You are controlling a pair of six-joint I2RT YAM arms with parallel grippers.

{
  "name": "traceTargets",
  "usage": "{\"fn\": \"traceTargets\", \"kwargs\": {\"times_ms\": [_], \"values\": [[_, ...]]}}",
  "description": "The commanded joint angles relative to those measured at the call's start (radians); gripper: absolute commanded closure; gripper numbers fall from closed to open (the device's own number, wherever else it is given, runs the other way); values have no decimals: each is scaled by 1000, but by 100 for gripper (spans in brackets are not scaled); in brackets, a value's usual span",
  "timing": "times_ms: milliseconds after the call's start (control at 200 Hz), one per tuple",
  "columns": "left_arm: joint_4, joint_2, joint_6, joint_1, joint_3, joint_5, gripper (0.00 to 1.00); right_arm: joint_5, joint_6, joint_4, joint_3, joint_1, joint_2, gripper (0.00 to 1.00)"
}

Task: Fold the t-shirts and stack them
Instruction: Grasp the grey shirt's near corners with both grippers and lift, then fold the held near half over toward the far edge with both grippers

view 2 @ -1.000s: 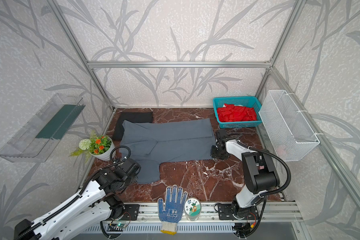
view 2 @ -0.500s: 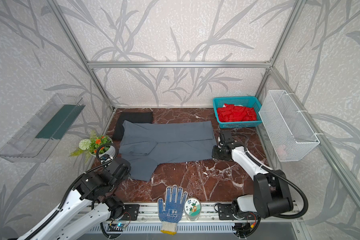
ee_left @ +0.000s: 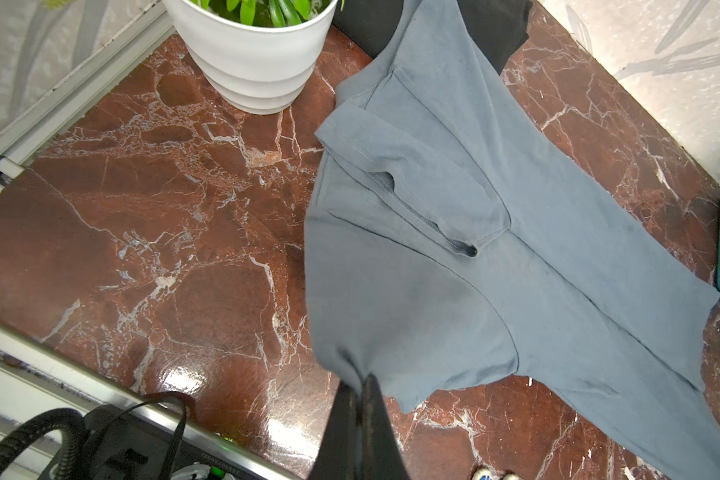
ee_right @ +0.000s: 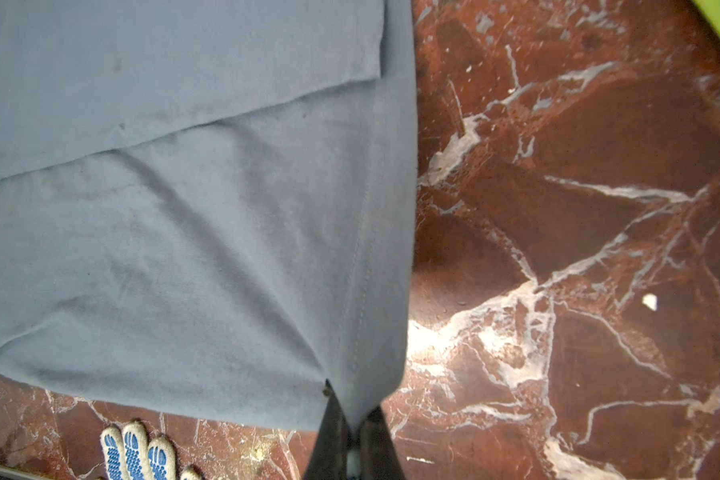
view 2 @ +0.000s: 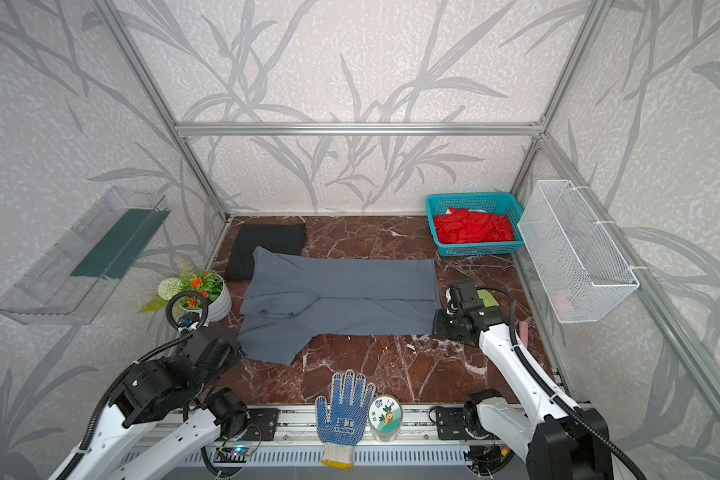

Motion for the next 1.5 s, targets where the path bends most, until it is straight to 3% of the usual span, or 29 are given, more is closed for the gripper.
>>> {"fn": "traceTargets", "kwargs": {"times_ms": [0, 145, 365, 630, 995, 1290, 1335, 1370, 1450, 1495], "values": [[2, 58, 94, 4, 43, -65, 100, -7, 14, -16, 19, 1, 49, 97], [101, 180, 204, 52, 110, -54, 100, -16, 30, -17, 93, -9, 154, 96], [306, 333, 410, 372, 167, 170, 100, -51, 72, 44, 193, -31, 271, 95], [436, 592, 530, 540, 307, 283, 100, -23, 66, 68, 313, -80, 411, 93], [518, 957, 575, 613, 535, 310, 100, -25, 36, 98, 490, -116, 665, 92], [458, 1236, 564, 626, 737, 309, 100, 15, 18, 84, 609, -129, 812, 90], [468, 1268, 558, 628, 747, 313, 100, 28, 17, 80, 619, -128, 827, 87], [481, 1294, 555, 630, 754, 321, 98, 38, 16, 81, 623, -129, 833, 76], [531, 1350, 569, 630, 769, 363, 80, 30, 6, 103, 614, -129, 830, 50], [577, 1373, 588, 629, 773, 390, 66, 20, -4, 122, 603, -128, 816, 43]]}}
